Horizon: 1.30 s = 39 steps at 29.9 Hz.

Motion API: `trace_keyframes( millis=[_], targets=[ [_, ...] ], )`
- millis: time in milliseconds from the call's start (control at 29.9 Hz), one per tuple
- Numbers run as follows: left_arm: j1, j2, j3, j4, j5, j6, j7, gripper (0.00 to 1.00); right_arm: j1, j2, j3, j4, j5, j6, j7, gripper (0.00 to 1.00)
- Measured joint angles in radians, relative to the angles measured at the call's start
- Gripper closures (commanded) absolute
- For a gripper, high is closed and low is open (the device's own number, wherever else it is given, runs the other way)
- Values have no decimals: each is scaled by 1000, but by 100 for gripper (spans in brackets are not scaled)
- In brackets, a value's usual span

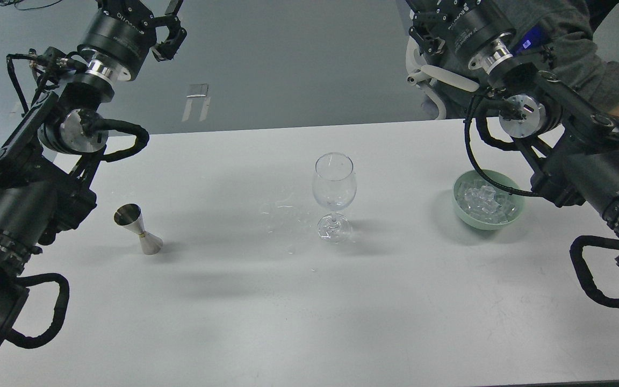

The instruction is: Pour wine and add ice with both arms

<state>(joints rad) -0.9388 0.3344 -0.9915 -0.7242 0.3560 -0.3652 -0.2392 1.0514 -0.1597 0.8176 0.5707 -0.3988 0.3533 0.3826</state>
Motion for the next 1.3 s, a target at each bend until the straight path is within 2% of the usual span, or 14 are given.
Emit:
trace_keyframes(
  millis=[1303],
  targets=[
    [1, -1, 0, -11, 0, 7, 0, 2, -14, -20, 0, 3, 0, 7, 1, 0]
  ],
)
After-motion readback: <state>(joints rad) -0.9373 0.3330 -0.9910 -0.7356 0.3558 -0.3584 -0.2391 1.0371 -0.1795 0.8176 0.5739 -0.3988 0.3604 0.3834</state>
